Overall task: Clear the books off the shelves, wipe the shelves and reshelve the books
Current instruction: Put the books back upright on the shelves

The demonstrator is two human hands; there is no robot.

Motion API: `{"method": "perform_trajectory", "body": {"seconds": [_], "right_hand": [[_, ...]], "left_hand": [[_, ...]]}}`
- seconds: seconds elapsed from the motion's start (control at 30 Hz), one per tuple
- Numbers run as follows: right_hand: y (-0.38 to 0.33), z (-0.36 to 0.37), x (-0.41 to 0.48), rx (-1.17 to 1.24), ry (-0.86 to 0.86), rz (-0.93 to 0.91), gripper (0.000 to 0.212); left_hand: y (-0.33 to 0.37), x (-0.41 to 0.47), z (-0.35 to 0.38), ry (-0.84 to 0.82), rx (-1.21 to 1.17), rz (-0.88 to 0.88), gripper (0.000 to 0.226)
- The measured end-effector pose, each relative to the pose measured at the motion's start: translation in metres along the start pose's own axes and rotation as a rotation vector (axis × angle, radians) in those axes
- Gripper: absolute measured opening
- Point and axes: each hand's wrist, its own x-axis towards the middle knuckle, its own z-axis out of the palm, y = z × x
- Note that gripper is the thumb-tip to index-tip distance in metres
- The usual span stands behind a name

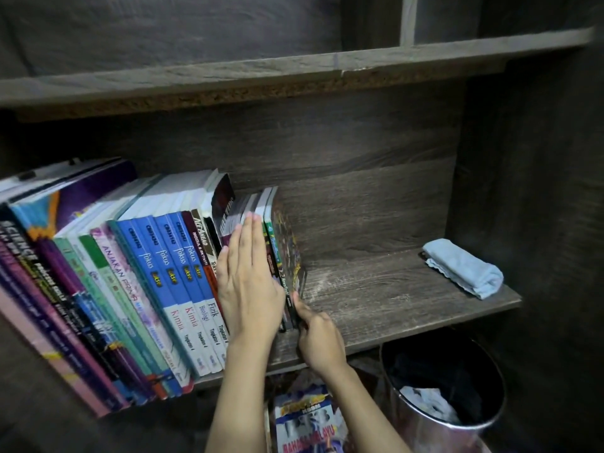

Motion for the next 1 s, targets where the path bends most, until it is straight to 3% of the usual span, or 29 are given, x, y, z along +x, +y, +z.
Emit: {"method": "perform_trajectory", "body": {"seconds": [0.17,0.37,0.6,0.87,1.0], "right_hand": [[-0.003,-0.003,-0.007,-0.051,-0.004,-0.016,0.078],[-0.001,-0.005,-0.006,0.032,-0.006,-0.091,0.054],[0.002,-0.004,-0.003,0.017,0.011,-0.074,0.053],[0.004,-0.001,-0.001,0.023,0.017,-0.071,0.056],[0.004,-0.002,-0.002,0.011,0.01,-0.059,0.055]], "left_hand": [[0.006,0.001,-0.006,0.025,-0.006,-0.043,0.089],[0.011,0.001,-0.009,0.05,-0.063,-0.061,0.077],[0.013,-0.002,-0.01,0.175,-0.2,-0.062,0.038],[0.017,-0.001,-0.006,0.366,-0.305,-0.097,0.025],[0.018,0.0,-0.013,0.37,-0.454,-0.173,0.019]]}}
